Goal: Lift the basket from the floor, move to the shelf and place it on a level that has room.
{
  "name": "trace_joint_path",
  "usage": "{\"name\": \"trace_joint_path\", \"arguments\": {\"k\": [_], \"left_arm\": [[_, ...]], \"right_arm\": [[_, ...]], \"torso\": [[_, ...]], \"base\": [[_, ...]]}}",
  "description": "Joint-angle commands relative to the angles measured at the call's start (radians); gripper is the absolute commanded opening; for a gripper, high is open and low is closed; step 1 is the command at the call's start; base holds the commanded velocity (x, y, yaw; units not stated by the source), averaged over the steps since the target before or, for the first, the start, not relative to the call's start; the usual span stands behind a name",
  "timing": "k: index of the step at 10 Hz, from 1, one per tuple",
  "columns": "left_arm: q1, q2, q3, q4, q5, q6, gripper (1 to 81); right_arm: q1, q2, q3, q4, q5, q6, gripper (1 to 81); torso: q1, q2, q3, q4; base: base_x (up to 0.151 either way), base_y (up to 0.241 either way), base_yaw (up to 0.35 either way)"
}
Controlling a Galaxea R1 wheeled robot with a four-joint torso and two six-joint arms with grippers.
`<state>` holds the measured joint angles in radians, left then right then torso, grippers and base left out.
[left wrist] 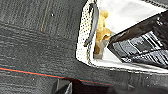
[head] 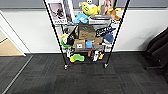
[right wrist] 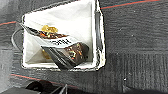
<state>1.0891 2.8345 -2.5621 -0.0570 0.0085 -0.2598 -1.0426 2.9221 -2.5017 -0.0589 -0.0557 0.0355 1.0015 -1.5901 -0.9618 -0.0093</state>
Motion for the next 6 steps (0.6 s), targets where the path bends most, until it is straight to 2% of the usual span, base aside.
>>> {"name": "trace_joint_path", "arguments": {"k": [1,3,6], "left_arm": [[-0.100,-0.018,-0.004,-0.006,0.094,0.001,81.1],[-0.126,-0.016,-0.004,-0.006,0.100,0.001,81.1],[-0.150,-0.007,-0.004,0.000,0.108,0.001,81.1]], "right_arm": [[0.109,-0.013,0.006,0.027,-0.050,0.009,81.1],[0.133,-0.010,0.011,0.044,-0.052,0.009,81.1],[0.150,-0.005,0.011,0.051,-0.052,0.009,81.1]], "torso": [[0.064,-0.098,0.001,0.000],[0.114,-0.175,-0.068,0.000],[0.166,-0.256,-0.099,0.000]], "base": [[0.000,0.000,0.000],[0.000,0.000,0.000],[0.000,0.000,0.000]]}}
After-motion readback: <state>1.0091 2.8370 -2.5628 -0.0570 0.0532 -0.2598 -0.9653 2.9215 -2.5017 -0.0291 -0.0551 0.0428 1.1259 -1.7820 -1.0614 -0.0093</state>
